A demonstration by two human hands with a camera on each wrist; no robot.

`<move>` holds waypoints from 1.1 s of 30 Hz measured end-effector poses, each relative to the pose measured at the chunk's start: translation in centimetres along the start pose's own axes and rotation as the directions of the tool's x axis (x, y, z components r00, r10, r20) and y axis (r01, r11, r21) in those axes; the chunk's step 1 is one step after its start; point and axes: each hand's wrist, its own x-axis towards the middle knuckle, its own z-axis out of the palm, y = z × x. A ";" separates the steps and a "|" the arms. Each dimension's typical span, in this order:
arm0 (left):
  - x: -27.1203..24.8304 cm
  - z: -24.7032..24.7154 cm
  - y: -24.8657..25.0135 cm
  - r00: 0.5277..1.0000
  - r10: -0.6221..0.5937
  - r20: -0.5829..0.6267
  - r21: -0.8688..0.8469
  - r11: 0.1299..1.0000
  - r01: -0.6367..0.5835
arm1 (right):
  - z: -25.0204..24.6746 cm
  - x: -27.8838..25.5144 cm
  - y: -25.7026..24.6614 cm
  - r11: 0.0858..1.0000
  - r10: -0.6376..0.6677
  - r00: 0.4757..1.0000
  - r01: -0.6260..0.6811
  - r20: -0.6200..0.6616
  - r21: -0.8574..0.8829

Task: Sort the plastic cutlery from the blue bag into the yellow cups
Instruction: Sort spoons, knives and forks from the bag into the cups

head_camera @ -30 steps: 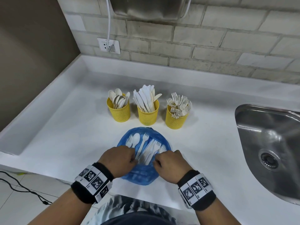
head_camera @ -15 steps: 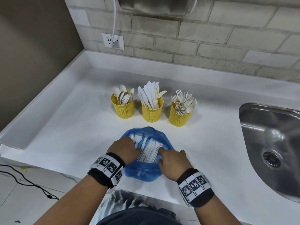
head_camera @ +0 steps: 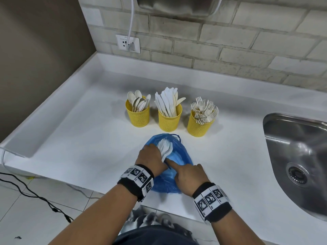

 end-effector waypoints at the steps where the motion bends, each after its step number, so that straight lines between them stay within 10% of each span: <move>1: 0.1 0.1 0.0 1.000 -0.003 -0.002 -0.015 1.000 0.002 | 0.1 0.0 0.0 1.000 -0.009 1.000 0.009 -0.014 0.000; 20: 0.2 0.1 -1.2 0.997 0.074 -0.001 0.032 0.997 -0.074 | 0.4 1.0 0.7 0.959 0.083 0.987 -0.042 -0.137 0.280; 28: 0.3 -0.4 -2.5 0.984 0.175 0.013 -0.082 0.981 -0.174 | -0.9 1.5 0.9 0.971 0.114 0.727 0.061 -0.678 0.230; 33: 0.3 -0.9 -3.0 0.965 0.256 0.060 -0.086 0.964 -0.250 | -2.2 1.7 1.7 0.813 0.118 0.796 0.266 -0.594 0.518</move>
